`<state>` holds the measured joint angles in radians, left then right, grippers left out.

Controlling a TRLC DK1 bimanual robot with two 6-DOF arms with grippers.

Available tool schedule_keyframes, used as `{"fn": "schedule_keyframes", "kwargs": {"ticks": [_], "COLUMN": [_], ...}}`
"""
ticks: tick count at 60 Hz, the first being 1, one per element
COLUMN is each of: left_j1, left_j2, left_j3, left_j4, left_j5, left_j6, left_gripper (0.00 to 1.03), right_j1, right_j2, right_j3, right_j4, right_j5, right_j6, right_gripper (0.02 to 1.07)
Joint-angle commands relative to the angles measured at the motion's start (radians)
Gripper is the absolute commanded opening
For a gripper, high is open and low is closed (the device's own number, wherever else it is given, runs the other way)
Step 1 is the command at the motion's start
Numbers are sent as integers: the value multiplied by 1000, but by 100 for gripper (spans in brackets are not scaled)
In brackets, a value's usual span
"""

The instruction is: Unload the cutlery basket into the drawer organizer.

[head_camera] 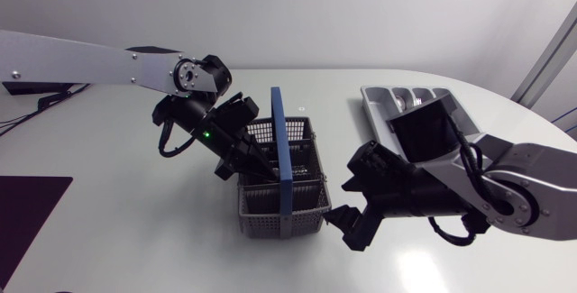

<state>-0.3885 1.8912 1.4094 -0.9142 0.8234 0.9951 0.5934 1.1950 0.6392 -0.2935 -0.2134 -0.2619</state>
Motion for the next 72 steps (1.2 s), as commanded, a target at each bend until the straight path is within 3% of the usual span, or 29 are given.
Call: {"fn": "schedule_keyframes", "kwargs": {"ticks": [1, 37, 43, 45, 47, 48, 50, 60, 72], "left_j1": [11, 46, 46, 46, 46, 48, 48, 71, 132], "left_j2": [19, -29, -27, -29, -29, -30, -35, -93, -205], "left_j3": [22, -10, -18, -23, -26, -29, -32, -55, -119], "left_j4": [-6, -58, -57, -54, -52, -52, -48, -6, 147], "left_j5": [-18, 16, 16, 14, 14, 14, 14, 16, 6], "left_j6": [63, 111, 112, 112, 112, 112, 114, 97, -18], "left_gripper": [3, 5, 31, 52, 64, 80, 98, 100, 99], "right_j1": [6, 51, 51, 52, 52, 54, 54, 57, 59], "right_j2": [-9, -21, -31, -31, -31, -31, -31, -35, -34], "right_j3": [-23, -32, -33, -35, -36, -36, -36, -38, -38], "right_j4": [5, 7, 5, 5, 5, 5, 5, 4, 7], "right_j5": [-6, -1, -1, -1, -1, -1, -1, 0, -1], "right_j6": [-2, 21, 20, 21, 21, 21, 21, 20, 20], "right_gripper": [92, 92, 92, 92, 92, 92, 92, 92, 92]}}
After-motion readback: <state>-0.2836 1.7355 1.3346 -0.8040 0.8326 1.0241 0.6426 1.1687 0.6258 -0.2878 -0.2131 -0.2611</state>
